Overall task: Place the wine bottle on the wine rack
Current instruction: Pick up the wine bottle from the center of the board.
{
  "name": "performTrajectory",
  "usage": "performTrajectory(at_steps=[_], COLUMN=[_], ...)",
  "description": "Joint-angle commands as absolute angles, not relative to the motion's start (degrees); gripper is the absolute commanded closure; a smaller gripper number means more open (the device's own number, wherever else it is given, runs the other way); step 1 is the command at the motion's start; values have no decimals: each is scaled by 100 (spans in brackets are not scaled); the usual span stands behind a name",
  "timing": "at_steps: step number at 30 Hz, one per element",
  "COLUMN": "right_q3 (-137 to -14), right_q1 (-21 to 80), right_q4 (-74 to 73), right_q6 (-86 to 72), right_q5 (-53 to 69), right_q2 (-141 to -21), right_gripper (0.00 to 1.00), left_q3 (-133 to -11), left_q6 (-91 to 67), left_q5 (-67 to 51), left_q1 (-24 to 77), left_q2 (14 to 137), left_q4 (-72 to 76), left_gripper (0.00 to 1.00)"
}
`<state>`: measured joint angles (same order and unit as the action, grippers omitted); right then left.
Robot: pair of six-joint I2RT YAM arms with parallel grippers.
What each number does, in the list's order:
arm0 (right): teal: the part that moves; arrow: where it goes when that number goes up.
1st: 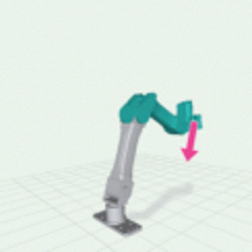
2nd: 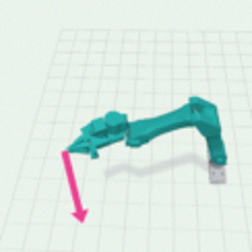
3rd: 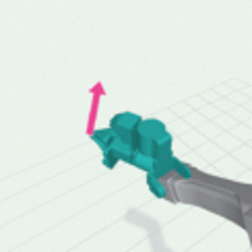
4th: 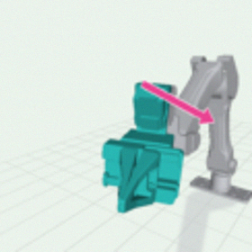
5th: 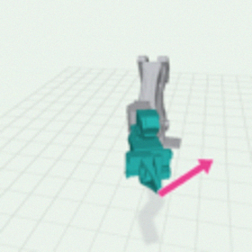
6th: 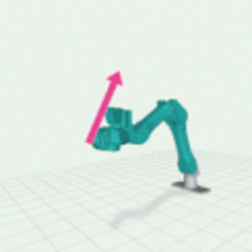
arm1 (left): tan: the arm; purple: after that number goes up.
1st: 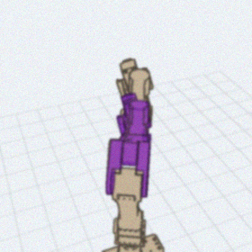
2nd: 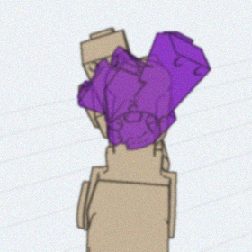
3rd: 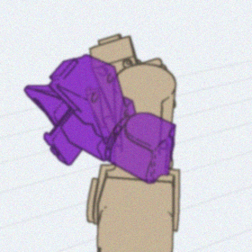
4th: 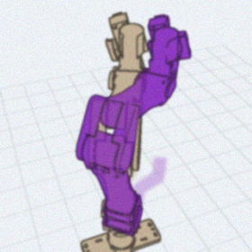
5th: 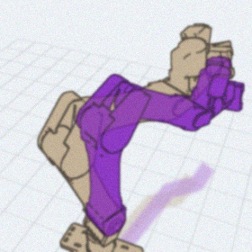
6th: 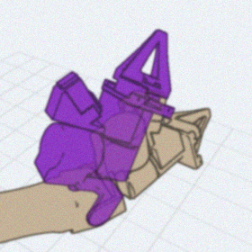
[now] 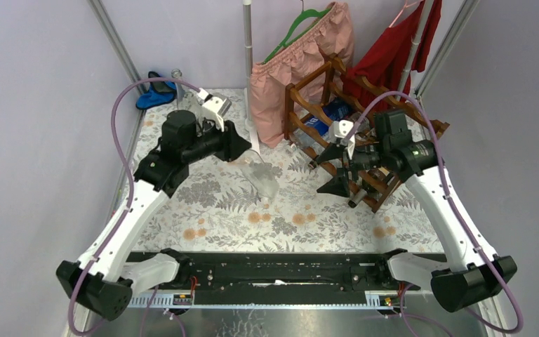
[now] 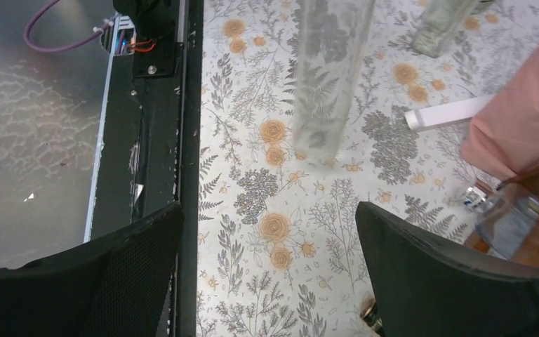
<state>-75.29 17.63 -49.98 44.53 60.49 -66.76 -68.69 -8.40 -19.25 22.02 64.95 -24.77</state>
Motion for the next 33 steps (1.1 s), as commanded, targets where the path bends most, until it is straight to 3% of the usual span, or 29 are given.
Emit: performTrajectory(at_steps=[1,7,25,33], right_q3=[-7232,-6997,-5568,-5507], right_q1=[2136,2809,3486,3641], right_q4=[-4255,-3262,-1658,-1839], right_q6=[4804,3724,2523,2469], right_q5=[6043,5245,4754,4421], right_q2=[-6648,-6842,-6900,-7028], right_gripper=[0,0,0,0], left_q3=[-6133,-5270,-4679,-4334], left_q6=[-1773,-3061,-4866,-5249], left_q5=[-4102,-4360,-3057,-2457], left_q1=[2485,2958,3109,3192], left_q2=[5957,5794,6081,5877], left_q4=[-785,793,1616,1919], left_gripper=[100,100,100,100])
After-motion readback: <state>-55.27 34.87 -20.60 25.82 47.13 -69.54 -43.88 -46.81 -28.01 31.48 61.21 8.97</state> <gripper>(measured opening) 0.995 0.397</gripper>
